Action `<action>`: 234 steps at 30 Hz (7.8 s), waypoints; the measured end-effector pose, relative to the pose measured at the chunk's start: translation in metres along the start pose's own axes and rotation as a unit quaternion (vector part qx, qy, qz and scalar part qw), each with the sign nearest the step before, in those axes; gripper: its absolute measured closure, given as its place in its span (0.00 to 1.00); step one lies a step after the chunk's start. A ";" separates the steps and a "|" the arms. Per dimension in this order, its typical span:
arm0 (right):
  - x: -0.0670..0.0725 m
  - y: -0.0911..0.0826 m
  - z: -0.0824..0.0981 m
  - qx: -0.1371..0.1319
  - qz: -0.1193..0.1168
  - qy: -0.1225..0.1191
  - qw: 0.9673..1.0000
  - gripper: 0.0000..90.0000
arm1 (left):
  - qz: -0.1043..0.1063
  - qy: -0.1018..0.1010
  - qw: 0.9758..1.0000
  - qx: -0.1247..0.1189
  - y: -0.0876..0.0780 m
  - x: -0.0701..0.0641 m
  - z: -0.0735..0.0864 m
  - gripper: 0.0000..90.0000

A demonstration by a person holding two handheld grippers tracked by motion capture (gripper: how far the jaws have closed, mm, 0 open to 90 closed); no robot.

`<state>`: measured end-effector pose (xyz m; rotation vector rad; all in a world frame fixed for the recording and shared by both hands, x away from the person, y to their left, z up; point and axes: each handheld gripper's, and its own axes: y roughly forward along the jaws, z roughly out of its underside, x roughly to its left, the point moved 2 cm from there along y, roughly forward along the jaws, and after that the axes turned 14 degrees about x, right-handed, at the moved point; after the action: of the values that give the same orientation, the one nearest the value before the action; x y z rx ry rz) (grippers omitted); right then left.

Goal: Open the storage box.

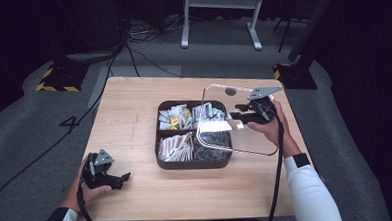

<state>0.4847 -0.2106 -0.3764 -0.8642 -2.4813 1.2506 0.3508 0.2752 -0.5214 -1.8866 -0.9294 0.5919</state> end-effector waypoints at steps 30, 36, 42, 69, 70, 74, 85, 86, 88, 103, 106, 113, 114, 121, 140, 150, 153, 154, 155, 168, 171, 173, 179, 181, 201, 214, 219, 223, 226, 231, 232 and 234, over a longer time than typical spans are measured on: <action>-0.039 -0.037 0.073 0.006 0.034 0.063 0.997 0.65 | 0.000 0.001 1.000 0.000 0.000 0.000 0.000 0.00; -0.046 -0.037 0.086 0.012 0.040 0.076 0.996 0.65 | 0.000 0.001 1.000 0.000 0.000 0.000 0.000 0.00; -0.052 -0.036 0.099 0.014 0.042 0.092 0.995 0.65 | 0.001 0.001 1.000 0.000 0.000 0.000 0.000 0.00; -0.073 0.006 0.128 0.055 0.049 0.131 0.989 0.65 | 0.001 0.002 1.000 0.000 0.000 0.000 0.000 0.00; -0.073 0.006 0.128 0.055 0.049 0.131 0.989 0.65 | 0.001 0.002 1.000 0.000 0.000 0.000 0.000 0.00; -0.077 0.014 0.131 0.063 0.052 0.134 0.988 0.65 | 0.001 0.003 1.000 0.000 0.000 0.001 0.000 0.00; -0.084 0.038 0.133 0.075 0.051 0.141 0.986 0.65 | 0.002 0.005 1.000 0.001 0.000 0.001 0.000 0.00; -0.084 0.040 0.133 0.075 0.050 0.141 0.986 0.65 | 0.002 0.005 1.000 0.000 0.000 0.001 0.000 0.00; -0.083 0.042 0.133 0.077 0.051 0.140 0.986 0.65 | 0.002 0.004 1.000 0.000 0.000 0.001 0.000 0.00; -0.083 0.053 0.140 0.087 0.057 0.143 0.984 0.64 | 0.002 0.005 1.000 0.001 0.000 0.001 0.000 0.00; -0.083 0.050 0.140 0.071 0.051 0.153 0.984 0.59 | 0.002 0.005 1.000 0.000 0.000 0.001 0.000 0.00; -0.081 0.040 0.136 0.050 0.052 0.163 0.984 0.40 | 0.002 0.005 1.000 0.000 0.000 0.001 0.000 0.00; -0.081 0.038 0.134 0.047 0.054 0.164 0.984 0.38 | 0.003 0.004 1.000 0.000 0.000 0.001 0.000 0.00; -0.076 0.028 0.122 0.019 0.054 0.156 0.986 0.32 | 0.004 0.008 1.000 0.000 0.000 0.001 0.000 0.00; -0.044 0.009 0.072 -0.019 0.036 0.099 0.994 0.30 | 0.003 0.006 1.000 -0.002 0.000 0.001 0.000 0.00; -0.029 0.010 0.039 -0.018 0.030 0.068 0.997 0.32 | 0.002 0.007 1.000 -0.002 0.000 0.001 0.000 0.00; -0.024 0.015 0.027 -0.017 0.026 0.059 0.998 0.32 | 0.002 0.005 1.000 -0.003 0.000 0.001 0.000 0.00; -0.020 0.018 0.018 -0.014 0.021 0.054 0.998 0.33 | 0.003 0.004 1.000 -0.002 0.000 0.001 0.000 0.00; -0.018 0.020 0.014 -0.014 0.020 0.050 0.998 0.33 | 0.001 0.005 1.000 -0.003 0.000 0.001 0.000 0.00; -0.006 0.059 -0.023 0.015 -0.001 0.035 0.999 0.35 | 0.002 0.003 1.000 -0.003 0.000 0.001 0.001 0.00; -0.004 0.064 -0.028 0.021 0.001 0.033 0.999 0.36 | 0.001 0.003 1.000 -0.002 0.000 0.001 0.001 0.00; -0.002 0.069 -0.033 0.027 -0.002 0.029 0.999 0.36 | 0.002 0.003 1.000 -0.003 0.000 0.001 0.001 0.00; -0.002 0.084 -0.043 0.042 0.002 0.029 0.999 0.37 | 0.001 0.005 1.000 -0.003 0.000 0.001 0.001 0.00; -0.002 0.090 -0.045 0.048 0.001 0.031 0.998 0.37 | 0.001 0.005 1.000 -0.003 0.000 0.001 0.001 0.00; -0.007 0.132 -0.051 0.086 -0.015 0.061 0.994 0.34 | 0.002 0.004 1.000 -0.003 0.000 0.001 0.001 0.00; -0.001 0.128 -0.059 0.068 -0.016 0.046 0.997 0.37 | 0.001 0.005 1.000 -0.003 0.000 0.001 0.001 0.00; 0.003 0.130 -0.061 0.080 -0.006 0.040 0.996 0.39 | 0.002 0.004 1.000 -0.003 0.000 0.001 0.001 0.00; -0.005 0.131 -0.056 0.087 0.009 0.061 0.994 0.37 | 0.002 0.004 1.000 -0.003 0.000 0.001 0.001 0.00; -0.010 0.134 -0.051 0.096 0.008 0.074 0.993 0.35 | 0.002 0.004 1.000 -0.003 0.000 0.001 0.001 0.00; -0.005 0.139 -0.054 0.090 -0.003 0.062 0.994 0.33 | 0.002 0.004 1.000 -0.003 0.000 0.001 0.001 0.00; -0.005 0.139 -0.054 0.090 -0.003 0.062 0.994 0.33 | 0.002 0.004 1.000 -0.003 0.000 0.001 0.001 0.00; -0.002 0.138 -0.057 0.074 -0.010 0.054 0.996 0.37 | 0.002 0.004 1.000 -0.003 0.000 0.001 0.001 0.00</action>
<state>0.5668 -0.1109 -0.4508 -0.8438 -2.2758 1.3250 0.3509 0.2762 -0.5217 -1.8948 -0.9225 0.5850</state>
